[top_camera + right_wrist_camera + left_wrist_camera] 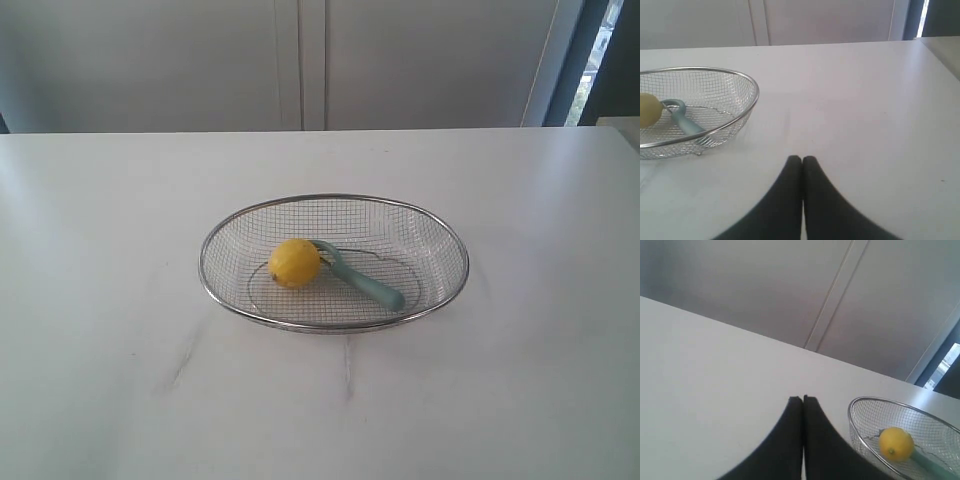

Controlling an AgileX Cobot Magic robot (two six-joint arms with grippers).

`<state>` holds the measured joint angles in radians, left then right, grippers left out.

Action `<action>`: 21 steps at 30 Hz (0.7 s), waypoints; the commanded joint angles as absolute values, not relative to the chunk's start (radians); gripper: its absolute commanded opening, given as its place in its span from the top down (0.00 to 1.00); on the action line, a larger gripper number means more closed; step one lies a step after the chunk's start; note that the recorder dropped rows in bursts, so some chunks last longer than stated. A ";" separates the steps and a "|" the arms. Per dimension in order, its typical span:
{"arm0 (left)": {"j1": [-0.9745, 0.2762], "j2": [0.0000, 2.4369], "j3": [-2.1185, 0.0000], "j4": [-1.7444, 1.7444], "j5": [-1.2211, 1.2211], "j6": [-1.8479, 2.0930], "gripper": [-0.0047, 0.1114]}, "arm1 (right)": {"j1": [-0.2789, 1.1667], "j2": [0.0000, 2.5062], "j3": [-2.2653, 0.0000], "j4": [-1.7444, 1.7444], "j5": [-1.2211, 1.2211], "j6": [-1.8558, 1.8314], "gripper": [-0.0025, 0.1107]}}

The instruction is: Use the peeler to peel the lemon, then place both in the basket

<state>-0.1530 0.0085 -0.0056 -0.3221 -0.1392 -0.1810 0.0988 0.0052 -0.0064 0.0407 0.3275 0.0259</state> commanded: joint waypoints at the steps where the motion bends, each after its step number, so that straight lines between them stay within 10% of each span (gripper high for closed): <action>1: -0.152 0.000 0.000 -0.336 -0.148 -0.184 0.96 | 0.088 0.000 0.000 0.033 0.313 0.032 0.98; 21: -0.006 0.000 0.000 0.032 0.207 -0.022 0.96 | 0.088 0.000 0.000 0.033 0.314 0.032 0.98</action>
<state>-0.0466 0.0053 0.0000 0.0261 0.1998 -0.0470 0.0988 0.0052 -0.0064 0.0407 0.3275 0.0259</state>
